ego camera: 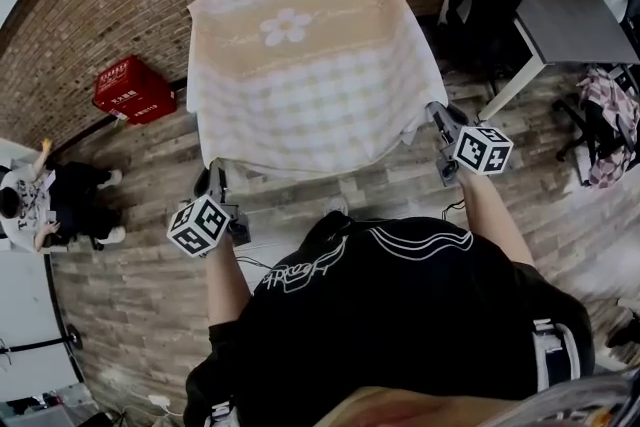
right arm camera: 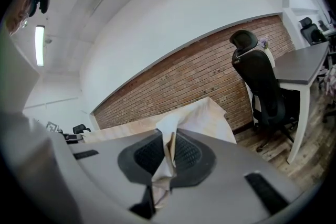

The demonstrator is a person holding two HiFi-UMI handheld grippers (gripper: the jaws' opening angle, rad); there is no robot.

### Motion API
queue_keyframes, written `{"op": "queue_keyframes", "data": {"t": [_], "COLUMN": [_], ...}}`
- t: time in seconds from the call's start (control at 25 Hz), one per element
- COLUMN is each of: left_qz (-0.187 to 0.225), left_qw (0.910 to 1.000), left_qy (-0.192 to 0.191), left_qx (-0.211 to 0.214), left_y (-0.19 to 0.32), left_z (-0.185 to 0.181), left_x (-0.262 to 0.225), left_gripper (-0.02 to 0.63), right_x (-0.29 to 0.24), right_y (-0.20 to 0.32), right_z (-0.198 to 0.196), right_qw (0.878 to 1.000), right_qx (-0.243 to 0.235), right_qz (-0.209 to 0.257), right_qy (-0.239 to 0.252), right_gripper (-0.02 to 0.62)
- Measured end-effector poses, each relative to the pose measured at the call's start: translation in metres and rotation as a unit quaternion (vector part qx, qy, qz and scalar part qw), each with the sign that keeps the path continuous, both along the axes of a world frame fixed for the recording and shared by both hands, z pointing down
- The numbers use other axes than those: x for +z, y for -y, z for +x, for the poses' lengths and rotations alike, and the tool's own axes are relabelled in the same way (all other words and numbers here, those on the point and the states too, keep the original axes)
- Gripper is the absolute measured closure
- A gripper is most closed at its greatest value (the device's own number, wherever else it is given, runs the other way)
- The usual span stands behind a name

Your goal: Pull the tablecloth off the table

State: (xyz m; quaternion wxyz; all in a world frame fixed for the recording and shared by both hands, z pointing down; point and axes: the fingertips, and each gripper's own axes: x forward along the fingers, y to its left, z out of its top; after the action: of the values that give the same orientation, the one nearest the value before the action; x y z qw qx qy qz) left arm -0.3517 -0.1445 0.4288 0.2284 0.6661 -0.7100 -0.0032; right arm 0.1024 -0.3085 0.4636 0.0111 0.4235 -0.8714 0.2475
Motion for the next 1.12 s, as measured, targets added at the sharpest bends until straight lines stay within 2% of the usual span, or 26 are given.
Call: {"op": "queue_keyframes", "data": {"t": [0.24, 0.36, 0.64, 1.12], "left_qz": [-0.015, -0.020, -0.025, -0.027], "left_qw": [0.9999, 0.9998, 0.9993, 0.9971], "left_qy": [-0.002, -0.006, -0.007, -0.029], "left_qx": [0.007, 0.006, 0.028, 0.065], "left_y": [0.003, 0.004, -0.004, -0.056], "left_z": [0.004, 0.004, -0.001, -0.019], "left_x": [-0.006, -0.008, -0.026, -0.035], "left_gripper": [0.600, 0.600, 0.600, 0.600], "right_x": [-0.006, -0.009, -0.023, -0.033], "right_y": [-0.004, -0.006, -0.019, -0.080], "right_z": [-0.010, -0.013, -0.014, -0.028], "right_qw": [0.999, 0.999, 1.000, 0.999], "right_qx": [-0.032, -0.037, -0.012, 0.033], "right_qz": [0.010, 0.003, -0.008, -0.010], "right_qy": [-0.034, -0.029, -0.012, -0.027], "right_gripper": [0.588, 0.588, 0.588, 0.588]}}
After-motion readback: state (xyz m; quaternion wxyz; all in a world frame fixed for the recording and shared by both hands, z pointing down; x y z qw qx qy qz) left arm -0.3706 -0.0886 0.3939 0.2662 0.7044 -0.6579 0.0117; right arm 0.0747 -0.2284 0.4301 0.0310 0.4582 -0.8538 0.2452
